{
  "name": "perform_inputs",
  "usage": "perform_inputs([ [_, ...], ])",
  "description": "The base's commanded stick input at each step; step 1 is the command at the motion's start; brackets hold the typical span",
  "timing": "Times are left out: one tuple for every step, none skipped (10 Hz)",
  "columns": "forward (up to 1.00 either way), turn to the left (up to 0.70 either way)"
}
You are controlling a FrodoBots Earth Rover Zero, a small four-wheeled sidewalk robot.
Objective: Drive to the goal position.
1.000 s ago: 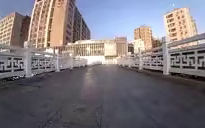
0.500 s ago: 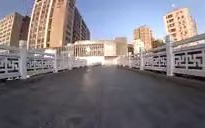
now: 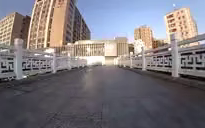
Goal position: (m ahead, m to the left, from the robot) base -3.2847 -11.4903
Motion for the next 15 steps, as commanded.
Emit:
perform_inputs([
  [0.45, 0.0],
  [0.45, 0.0],
  [0.45, 0.0],
  [0.45, 0.0],
  [0.45, 0.0],
  [0.45, 0.0],
  [0.45, 0.0],
  [0.45, 0.0],
  [0.45, 0.0],
  [0.45, 0.0],
  [0.45, 0.0],
  [0.45, 0.0],
  [0.45, 0.0],
  [0.45, 0.0],
  [0.45, 0.0],
])
